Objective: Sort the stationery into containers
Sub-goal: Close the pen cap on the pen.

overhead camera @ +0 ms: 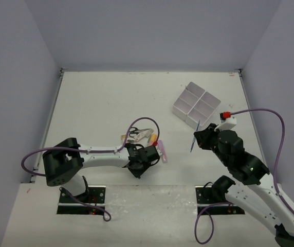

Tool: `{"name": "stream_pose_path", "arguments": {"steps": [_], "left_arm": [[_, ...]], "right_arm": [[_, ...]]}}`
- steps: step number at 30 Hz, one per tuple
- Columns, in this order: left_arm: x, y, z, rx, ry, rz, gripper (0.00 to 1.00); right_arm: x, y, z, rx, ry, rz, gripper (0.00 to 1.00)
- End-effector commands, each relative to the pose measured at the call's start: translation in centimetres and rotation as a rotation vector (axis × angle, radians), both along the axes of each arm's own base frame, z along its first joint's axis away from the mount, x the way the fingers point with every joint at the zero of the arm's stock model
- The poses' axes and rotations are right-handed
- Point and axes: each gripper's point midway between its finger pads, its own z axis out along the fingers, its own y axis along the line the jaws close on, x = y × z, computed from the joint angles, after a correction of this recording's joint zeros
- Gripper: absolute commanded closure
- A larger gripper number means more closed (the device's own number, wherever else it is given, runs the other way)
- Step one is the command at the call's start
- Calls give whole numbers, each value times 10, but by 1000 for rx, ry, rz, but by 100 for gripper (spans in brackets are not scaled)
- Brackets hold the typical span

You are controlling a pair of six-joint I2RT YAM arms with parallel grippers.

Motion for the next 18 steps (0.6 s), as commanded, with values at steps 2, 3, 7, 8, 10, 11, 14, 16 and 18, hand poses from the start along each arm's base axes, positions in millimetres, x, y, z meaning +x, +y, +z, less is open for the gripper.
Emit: {"name": "stream_pose_path", "arguments": {"steps": [2,3,7,8,10,11,14,16,18], "left_arm": [[-11,6,-14,12,57,-3,98],[-11,5,-13,6,54,-2,100],[3,-6,8,-54,-25,12,100],[9,-12,16,-79,-53,15,100],[19,-27,34,-150,-105,13,100],[24,-36,45,-203,-131,11,100],[37,-64,81,-382,-216,5,100],[39,-84,106,-527,-245,-22,100],[37,-100,132,-673,-270,-62,100]], "right_arm": [[1,3,29,43,-68,18,100],[2,3,29,43,-67,19,100],[6,10,24,45,-51,31,100],[8,14,21,49,-44,35,100],[10,20,17,61,-32,46,100],[11,22,17,71,-29,45,100],[12,23,24,121,-53,34,100],[10,21,34,151,-77,30,100],[7,18,47,183,-110,27,100]]}}
